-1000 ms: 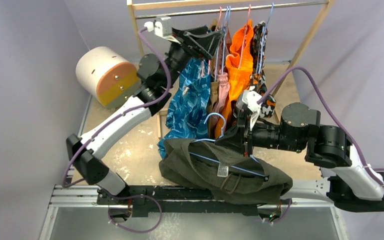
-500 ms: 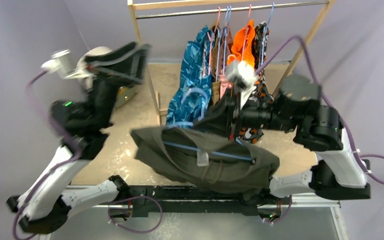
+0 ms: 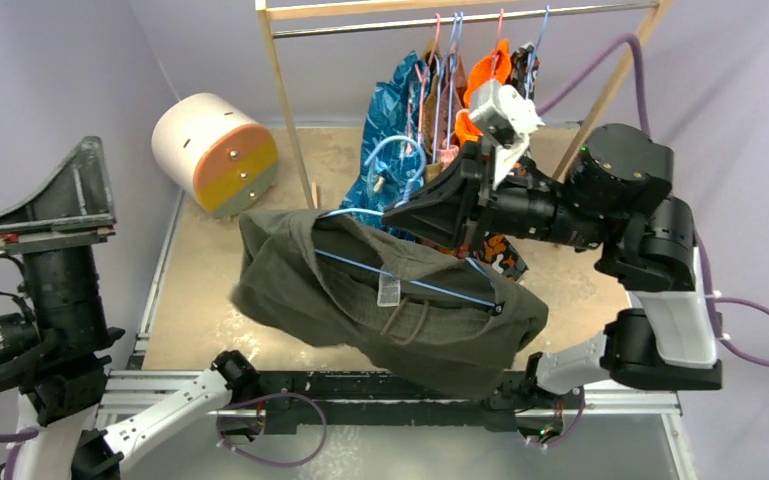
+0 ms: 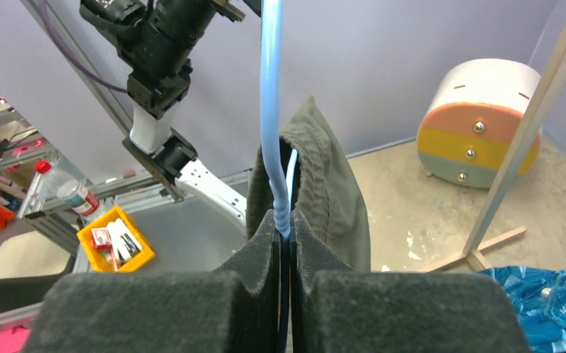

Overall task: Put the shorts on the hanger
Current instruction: Adjust the hanger on the clothesline, then place the hanger at the clothesline.

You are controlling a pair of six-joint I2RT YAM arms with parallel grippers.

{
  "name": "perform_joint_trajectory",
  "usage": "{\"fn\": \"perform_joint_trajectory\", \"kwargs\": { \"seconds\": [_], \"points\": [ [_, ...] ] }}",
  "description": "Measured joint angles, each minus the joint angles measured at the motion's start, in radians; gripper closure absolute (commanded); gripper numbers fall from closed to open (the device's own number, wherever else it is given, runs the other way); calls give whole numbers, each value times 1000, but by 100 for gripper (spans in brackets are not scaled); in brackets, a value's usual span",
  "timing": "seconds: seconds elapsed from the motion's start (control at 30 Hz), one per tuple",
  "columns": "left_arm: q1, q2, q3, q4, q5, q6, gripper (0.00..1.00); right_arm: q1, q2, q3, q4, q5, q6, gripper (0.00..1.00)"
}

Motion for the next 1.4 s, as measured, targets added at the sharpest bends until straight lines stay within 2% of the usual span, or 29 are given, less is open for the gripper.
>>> {"fn": "perform_joint_trajectory", "kwargs": {
  "seconds": [0.13, 0.33, 0.5, 0.57, 0.7, 1.03, 1.2, 1.4],
  "points": [
    [0, 6, -26, -66, -23, 9, 18, 0, 80, 127, -51, -3, -1, 100],
    [0, 19, -49, -131, -40, 10, 18, 0, 23, 91, -10, -6, 0, 100],
    [0, 18, -56, -175, -76, 8, 18, 1, 72, 133, -13, 35, 0, 100],
    [0, 14, -66, -184, -84, 6, 18, 1, 119, 184, -34, 82, -2, 100],
    [0, 3, -77, -214, -103, 6, 19, 0, 173, 173, -74, 192, -6, 100],
    [0, -5, -102, -241, -118, -12, 19, 0, 182, 171, -159, 504, 0, 100],
    [0, -5, -117, -261, -122, -14, 19, 0, 185, 179, -158, 621, 7, 100],
    [0, -8, -130, -278, -127, -31, 19, 0, 154, 78, -48, 723, 17, 100]
  ]
}}
